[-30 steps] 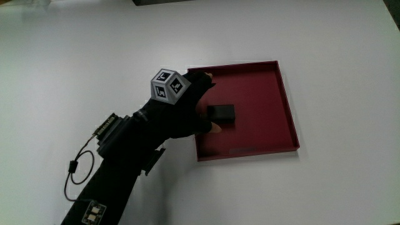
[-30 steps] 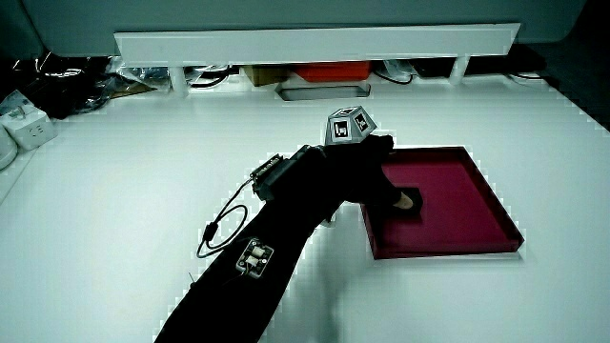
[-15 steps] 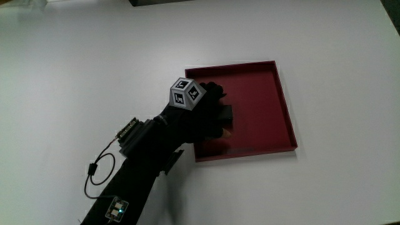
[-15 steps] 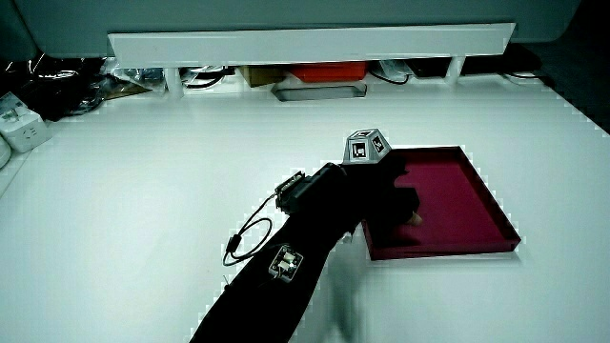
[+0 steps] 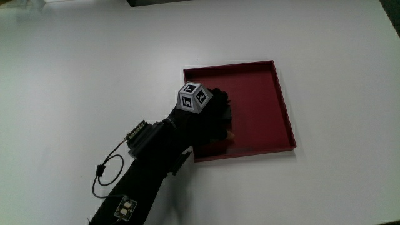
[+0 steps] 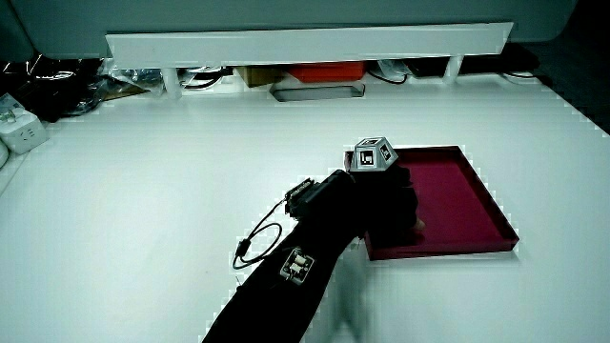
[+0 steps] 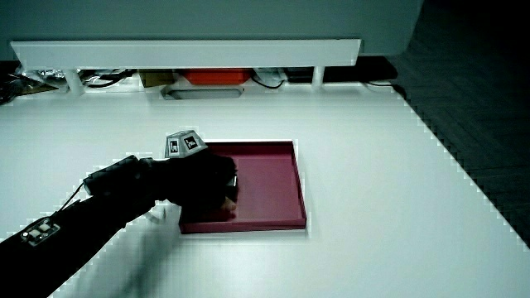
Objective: Pick charger from plate
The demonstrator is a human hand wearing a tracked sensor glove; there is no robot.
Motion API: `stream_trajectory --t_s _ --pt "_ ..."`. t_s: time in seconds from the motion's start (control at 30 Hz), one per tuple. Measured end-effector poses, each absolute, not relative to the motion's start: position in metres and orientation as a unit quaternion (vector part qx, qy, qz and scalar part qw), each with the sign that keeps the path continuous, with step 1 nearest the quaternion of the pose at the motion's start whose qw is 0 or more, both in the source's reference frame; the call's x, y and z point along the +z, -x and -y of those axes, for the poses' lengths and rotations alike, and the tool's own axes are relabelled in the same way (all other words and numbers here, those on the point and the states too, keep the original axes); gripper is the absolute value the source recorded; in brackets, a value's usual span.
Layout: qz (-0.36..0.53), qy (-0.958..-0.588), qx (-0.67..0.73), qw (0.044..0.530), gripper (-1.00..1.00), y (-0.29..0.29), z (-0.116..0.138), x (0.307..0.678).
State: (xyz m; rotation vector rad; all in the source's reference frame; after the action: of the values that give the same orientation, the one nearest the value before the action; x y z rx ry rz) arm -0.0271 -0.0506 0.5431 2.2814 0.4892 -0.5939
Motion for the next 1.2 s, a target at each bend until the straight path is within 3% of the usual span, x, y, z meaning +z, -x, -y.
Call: stream_trajectory --t_s 0.17,0.4,0.87,1.2 --pt "-0.192 -0.886 -0.224 0.357 0.19 0.026 0.05 0.542" --pt "-0.201 -0.902 -0.223 0.31 0.46 0.026 0.047 0.537" --pt "-0.215 -0.911 -0.204 0.288 1.0 0.024 0.045 0.529" --pt "-0.233 -0.911 -0.207 0.269 1.0 0.03 0.053 0.501"
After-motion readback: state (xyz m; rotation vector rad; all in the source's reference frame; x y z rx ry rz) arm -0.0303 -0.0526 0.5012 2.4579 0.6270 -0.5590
